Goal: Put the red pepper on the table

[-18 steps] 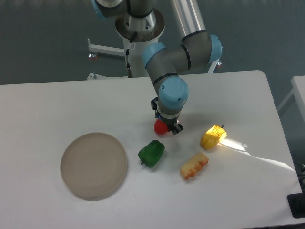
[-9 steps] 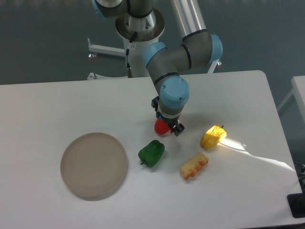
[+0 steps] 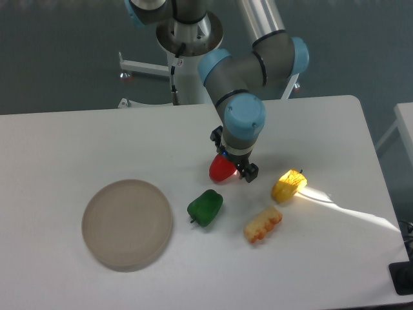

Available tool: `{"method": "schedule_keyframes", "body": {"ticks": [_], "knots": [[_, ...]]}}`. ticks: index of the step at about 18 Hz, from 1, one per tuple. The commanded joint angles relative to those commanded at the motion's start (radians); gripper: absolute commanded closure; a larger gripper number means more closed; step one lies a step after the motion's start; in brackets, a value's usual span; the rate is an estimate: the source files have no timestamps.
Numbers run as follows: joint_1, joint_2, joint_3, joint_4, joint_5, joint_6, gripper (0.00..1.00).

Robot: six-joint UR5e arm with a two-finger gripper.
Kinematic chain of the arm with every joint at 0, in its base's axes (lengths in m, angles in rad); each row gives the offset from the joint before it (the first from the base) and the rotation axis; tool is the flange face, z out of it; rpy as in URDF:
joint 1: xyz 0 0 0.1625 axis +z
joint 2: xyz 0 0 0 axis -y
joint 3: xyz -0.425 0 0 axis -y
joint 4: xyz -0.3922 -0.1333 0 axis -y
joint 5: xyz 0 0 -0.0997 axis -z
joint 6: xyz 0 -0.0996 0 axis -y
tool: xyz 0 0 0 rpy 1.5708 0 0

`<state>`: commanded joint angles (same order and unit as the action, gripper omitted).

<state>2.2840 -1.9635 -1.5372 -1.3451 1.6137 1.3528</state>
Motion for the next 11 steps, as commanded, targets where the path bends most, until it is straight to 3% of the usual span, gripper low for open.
{"method": "schedule_keyframes", "body": {"ticks": [3, 6, 11], "knots": [[0.043, -0.003, 0.057, -0.035, 0.028, 0.078, 0.0], [0.107, -0.029, 0.13, -0.034, 0.028, 0.201, 0.0], [0.144, -0.072, 0.195, -0.029, 0.017, 0.246, 0.0]]}}
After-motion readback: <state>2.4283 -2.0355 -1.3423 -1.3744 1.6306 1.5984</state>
